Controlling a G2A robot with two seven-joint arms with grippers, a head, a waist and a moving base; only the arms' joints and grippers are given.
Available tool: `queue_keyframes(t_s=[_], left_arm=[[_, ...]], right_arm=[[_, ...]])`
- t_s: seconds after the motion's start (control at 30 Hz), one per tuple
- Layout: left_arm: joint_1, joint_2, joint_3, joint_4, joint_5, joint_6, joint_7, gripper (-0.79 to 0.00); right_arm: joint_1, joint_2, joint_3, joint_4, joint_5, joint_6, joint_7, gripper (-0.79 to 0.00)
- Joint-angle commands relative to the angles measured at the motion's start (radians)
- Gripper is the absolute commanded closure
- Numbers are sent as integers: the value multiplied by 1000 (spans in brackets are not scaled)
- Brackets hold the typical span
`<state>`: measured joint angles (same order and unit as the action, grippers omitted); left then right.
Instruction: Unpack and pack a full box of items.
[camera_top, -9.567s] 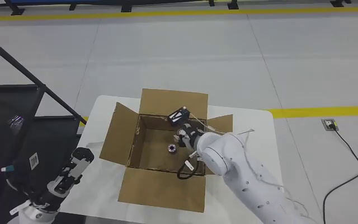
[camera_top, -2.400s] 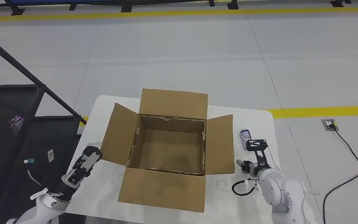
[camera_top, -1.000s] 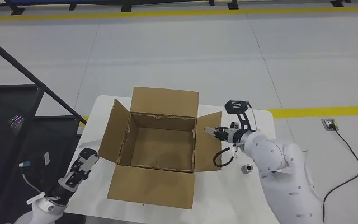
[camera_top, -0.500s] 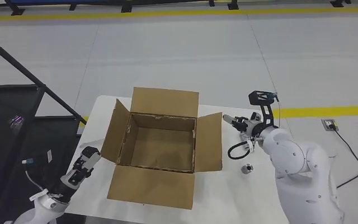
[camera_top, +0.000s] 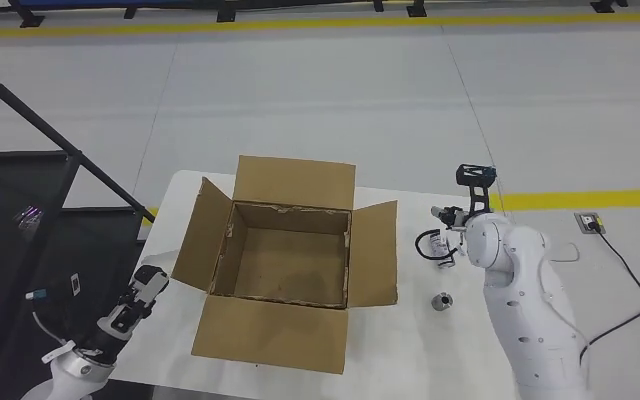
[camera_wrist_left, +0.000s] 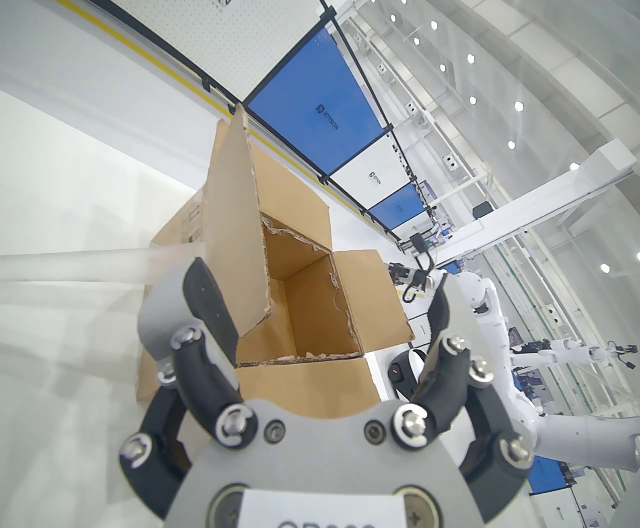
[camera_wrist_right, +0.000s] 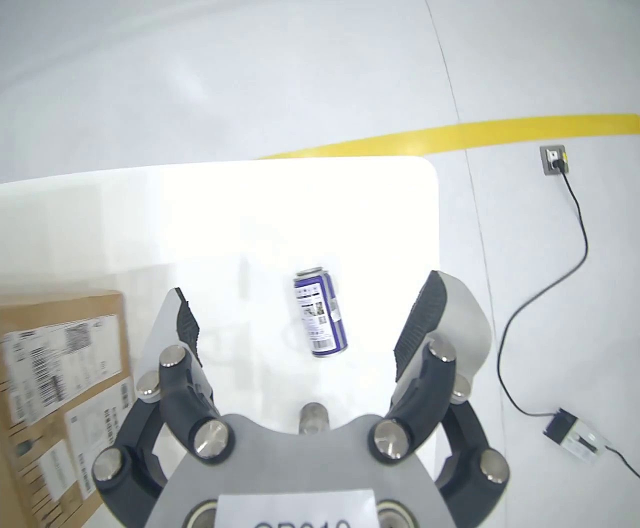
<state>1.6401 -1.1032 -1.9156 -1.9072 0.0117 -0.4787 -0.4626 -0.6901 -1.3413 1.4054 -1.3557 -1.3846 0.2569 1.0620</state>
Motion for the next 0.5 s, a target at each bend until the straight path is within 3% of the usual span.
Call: queue_keyframes(t_s=[0.0,0.23,0.47], left_arm=[[2,0,-3,-4,-2,4,0,-785],[-10,2,11,-23,18,24,-9,-785],[-22,3,25,-23,28,35,-12,-785]], right_arm=[[39,-1,-15,119,-22,-14,7,-785],[121,-9,-55,342,16,-108,29,-785],[188,-22,-91,533,29,-130,-24,-767]])
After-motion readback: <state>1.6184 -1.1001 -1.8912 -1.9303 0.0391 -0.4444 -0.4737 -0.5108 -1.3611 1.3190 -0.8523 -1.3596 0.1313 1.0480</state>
